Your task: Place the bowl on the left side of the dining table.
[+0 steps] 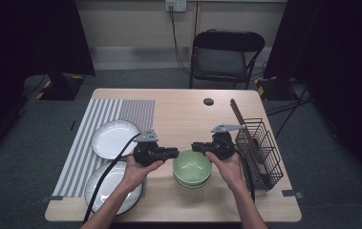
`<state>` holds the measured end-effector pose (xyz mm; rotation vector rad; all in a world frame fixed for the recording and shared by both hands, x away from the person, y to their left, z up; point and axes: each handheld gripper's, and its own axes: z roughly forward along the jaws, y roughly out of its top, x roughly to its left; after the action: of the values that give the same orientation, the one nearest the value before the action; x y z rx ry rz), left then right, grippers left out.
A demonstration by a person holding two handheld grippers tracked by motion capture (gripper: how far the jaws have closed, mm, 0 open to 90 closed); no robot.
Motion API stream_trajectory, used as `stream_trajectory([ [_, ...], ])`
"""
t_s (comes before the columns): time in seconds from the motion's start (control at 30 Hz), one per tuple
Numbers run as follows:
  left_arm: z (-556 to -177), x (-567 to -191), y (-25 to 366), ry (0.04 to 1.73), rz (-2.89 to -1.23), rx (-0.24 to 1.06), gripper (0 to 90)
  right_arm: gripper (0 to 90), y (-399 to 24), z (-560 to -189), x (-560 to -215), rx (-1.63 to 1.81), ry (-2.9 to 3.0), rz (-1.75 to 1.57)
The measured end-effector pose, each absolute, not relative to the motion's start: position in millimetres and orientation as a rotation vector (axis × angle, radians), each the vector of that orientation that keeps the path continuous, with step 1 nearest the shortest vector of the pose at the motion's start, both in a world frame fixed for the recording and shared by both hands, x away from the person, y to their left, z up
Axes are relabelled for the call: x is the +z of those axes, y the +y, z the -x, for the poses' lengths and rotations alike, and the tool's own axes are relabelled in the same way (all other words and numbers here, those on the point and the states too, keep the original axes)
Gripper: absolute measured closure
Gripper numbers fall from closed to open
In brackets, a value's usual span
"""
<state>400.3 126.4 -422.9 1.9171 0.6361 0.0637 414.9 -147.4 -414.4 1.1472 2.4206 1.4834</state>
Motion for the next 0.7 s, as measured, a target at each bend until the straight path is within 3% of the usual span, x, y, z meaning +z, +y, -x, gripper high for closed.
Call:
stream_trajectory([
  [0.33,-392.4,-414.6,125.1,0.585,-1.895,0.045,83.5,85.0,-160.9,-408.4,-420.3,1.495,2.414,-1.136],
  [0.7,-350.7,-398.9,104.2,0.363,-1.967,-0.038,70.2,85.3,-161.5,-408.8,-423.6,1.509,2.411,-1.159],
])
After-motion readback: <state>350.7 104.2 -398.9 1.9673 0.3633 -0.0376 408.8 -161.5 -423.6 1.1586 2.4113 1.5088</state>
